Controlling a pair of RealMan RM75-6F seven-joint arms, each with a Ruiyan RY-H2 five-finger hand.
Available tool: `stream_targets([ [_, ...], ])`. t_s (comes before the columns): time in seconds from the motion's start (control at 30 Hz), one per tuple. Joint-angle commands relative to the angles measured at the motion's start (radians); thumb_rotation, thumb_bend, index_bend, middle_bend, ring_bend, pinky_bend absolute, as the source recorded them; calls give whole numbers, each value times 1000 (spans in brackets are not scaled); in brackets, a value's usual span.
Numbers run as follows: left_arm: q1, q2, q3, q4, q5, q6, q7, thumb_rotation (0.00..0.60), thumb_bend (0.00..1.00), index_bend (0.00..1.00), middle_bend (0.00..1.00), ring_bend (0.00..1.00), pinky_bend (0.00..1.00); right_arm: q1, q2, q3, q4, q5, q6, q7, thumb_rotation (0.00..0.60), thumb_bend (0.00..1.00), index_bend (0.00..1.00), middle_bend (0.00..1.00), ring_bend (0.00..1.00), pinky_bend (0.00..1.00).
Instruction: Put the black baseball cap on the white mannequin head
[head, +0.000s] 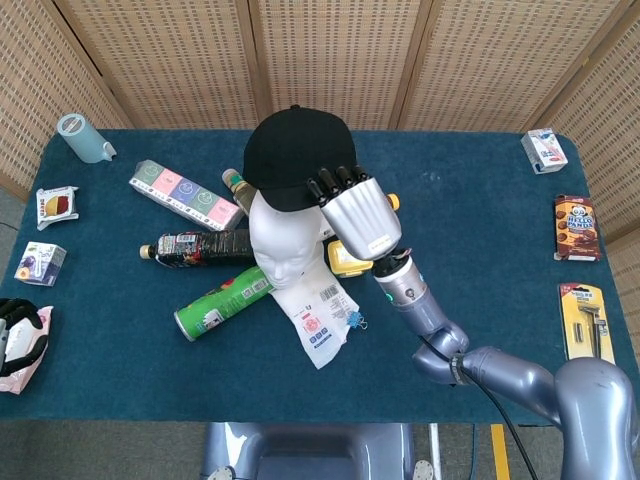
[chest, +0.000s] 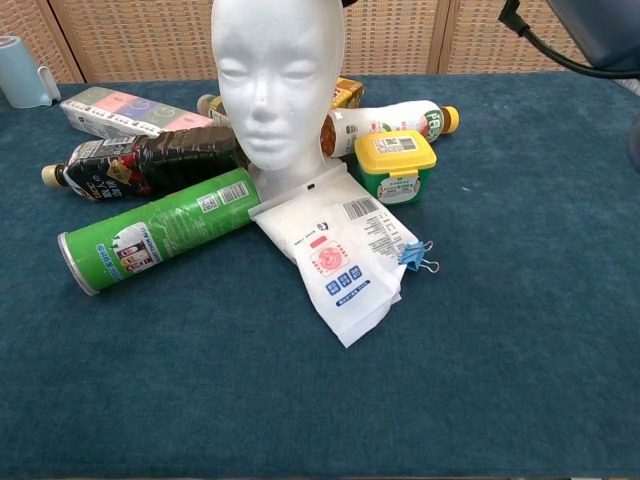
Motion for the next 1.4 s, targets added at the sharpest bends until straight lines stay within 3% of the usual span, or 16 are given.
stream_targets([
  [0.03, -2, -2, 0, 3, 2, -2, -3, 600, 310, 519, 381, 267, 298, -15, 7, -13, -43, 1, 7, -36, 600, 464, 633, 579, 688, 798],
  [0.53, -12, -14, 2, 17, 3, -28, -9, 600, 311, 519, 381, 268, 298, -80, 13, -75, -246, -2, 6, -261, 600, 462, 637, 581, 689, 799],
  [1.4, -7, -27, 12, 41, 0, -42, -34, 600, 311, 520, 381, 268, 298, -97, -56, -100, -320, 14, -75, -336, 600, 462, 638, 580, 685, 795],
])
